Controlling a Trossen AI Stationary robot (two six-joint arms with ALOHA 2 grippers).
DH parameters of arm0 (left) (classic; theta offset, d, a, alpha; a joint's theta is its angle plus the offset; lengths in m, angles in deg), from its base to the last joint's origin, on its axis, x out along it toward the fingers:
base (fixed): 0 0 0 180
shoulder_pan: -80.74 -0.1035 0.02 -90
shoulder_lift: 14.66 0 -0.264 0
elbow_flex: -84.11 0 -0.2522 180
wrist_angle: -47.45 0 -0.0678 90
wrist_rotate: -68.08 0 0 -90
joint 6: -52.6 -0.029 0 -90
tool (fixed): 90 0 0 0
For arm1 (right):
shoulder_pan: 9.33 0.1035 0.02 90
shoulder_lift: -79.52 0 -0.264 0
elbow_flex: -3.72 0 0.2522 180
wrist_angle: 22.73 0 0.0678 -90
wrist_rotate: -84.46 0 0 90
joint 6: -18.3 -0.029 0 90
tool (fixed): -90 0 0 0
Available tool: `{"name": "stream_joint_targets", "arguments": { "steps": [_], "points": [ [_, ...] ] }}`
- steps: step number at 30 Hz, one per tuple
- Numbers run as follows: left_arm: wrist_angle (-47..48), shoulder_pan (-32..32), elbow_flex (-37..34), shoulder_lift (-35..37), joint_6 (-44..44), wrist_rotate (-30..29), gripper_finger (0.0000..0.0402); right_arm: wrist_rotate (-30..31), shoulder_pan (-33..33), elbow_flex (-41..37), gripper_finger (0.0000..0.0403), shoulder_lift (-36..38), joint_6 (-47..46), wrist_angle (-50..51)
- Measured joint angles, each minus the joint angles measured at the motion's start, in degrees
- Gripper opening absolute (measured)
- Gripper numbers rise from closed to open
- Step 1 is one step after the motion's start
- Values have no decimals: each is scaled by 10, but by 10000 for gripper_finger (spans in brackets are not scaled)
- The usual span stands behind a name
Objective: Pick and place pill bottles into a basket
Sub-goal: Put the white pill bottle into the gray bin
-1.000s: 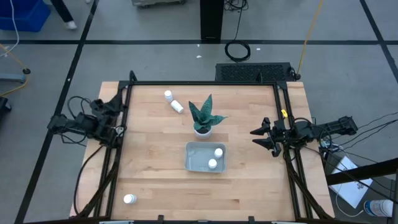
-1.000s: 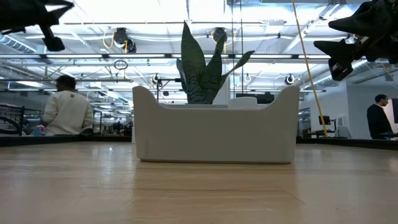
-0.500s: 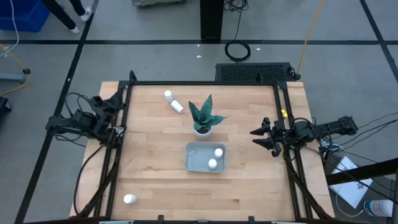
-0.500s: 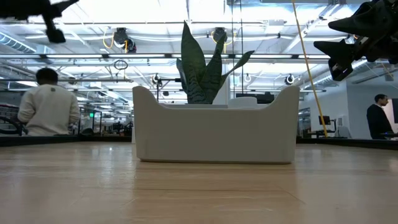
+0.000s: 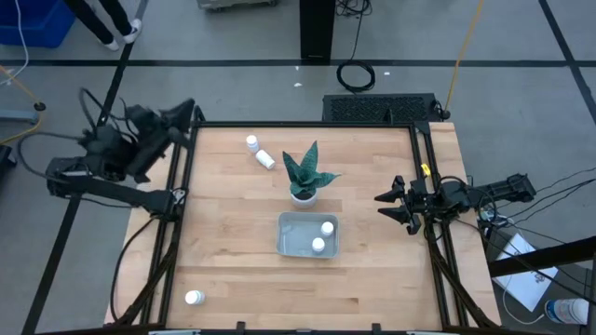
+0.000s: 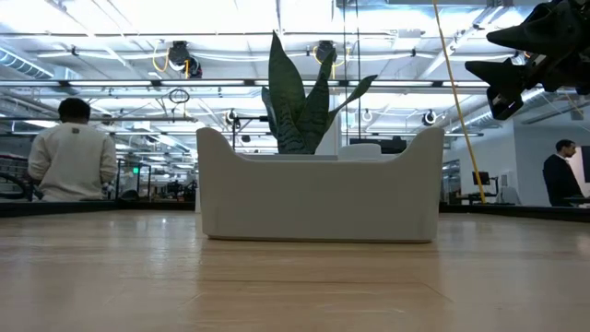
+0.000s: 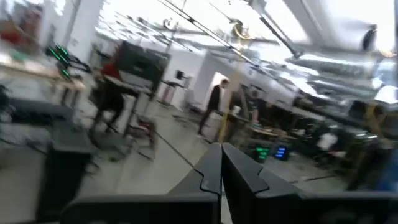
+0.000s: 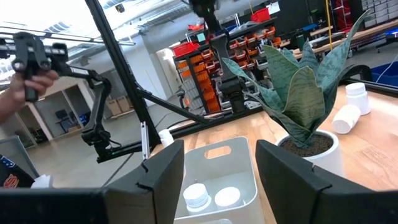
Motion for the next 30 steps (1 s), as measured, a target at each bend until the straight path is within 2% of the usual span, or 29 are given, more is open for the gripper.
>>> {"name": "stream_joint_targets", "arguments": {
  "steps": [5, 9, 12, 14, 17, 19, 23, 28, 30],
  "points": [
    [20, -17, 78, -49, -67, 9, 12, 0, 0, 0, 190, 0, 0, 0],
    [196, -34, 148, -86, -7, 47, 12, 0, 0, 0, 193, 0, 0, 0],
    [331, -74, 202, -129, 34, 150, 12, 0, 0, 0, 193, 0, 0, 0],
    [383, -104, 235, -165, 48, 241, 12, 0, 0, 0, 192, 0, 0, 0],
    [440, -144, 280, -221, 11, 385, 13, 0, 0, 0, 190, 0, 0, 0],
    [466, -164, 303, -255, -21, 431, 14, 0, 0, 0, 190, 0, 0, 0],
    [544, -211, 318, -306, -90, 444, 40, 0, 0, 0, 192, 0, 0, 0],
    [630, -271, 318, -356, -184, 475, 102, 0, 0, 0, 193, 0, 0, 0],
    [635, -285, 318, -378, -227, 490, 129, 0, 0, 0, 192, 0, 0, 0]
  ]
}}
